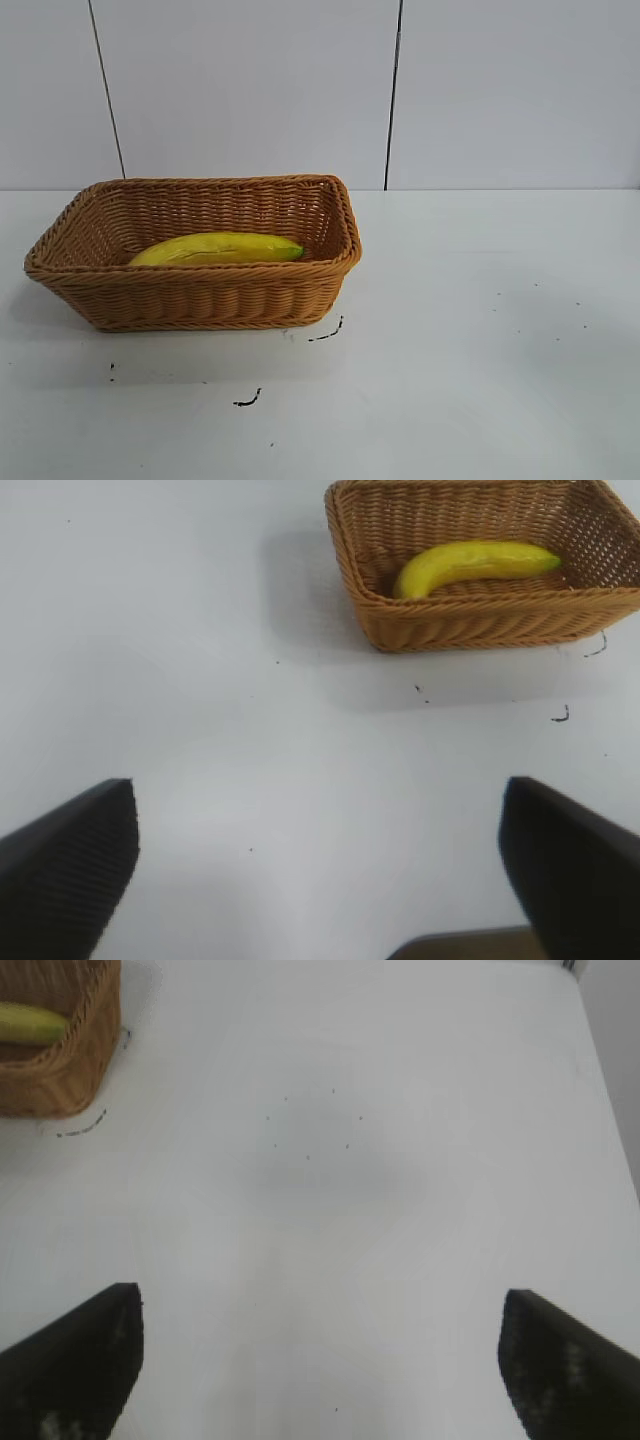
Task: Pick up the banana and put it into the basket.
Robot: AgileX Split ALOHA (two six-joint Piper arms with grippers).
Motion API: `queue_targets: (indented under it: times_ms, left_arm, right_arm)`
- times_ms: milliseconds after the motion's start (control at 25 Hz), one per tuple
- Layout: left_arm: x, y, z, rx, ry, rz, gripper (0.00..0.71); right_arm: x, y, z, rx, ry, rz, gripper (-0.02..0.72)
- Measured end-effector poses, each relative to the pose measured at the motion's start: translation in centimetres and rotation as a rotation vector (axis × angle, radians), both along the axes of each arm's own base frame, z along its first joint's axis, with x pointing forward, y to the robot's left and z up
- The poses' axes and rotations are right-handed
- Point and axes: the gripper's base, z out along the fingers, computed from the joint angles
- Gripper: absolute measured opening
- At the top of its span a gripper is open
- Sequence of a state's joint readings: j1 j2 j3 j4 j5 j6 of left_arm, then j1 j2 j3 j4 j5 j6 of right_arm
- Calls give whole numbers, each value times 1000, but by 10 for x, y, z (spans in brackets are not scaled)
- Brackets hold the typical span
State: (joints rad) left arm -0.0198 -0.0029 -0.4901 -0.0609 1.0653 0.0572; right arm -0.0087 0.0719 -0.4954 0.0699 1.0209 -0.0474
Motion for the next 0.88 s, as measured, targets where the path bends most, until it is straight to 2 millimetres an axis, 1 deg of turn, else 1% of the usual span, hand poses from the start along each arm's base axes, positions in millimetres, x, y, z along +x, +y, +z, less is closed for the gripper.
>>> queue_targets:
  times_ms: [80, 120, 880]
  left_arm:
    - [0, 0, 0, 0, 0, 0, 695]
    - [0, 0, 0, 0, 0, 0, 695]
    - [0, 0, 0, 0, 0, 0, 695]
  right_arm:
    - [-10, 0, 0, -1, -61, 0, 693]
    - [-11, 0, 0, -2, -73, -1, 693]
    - [-12, -1, 0, -8, -76, -4, 696]
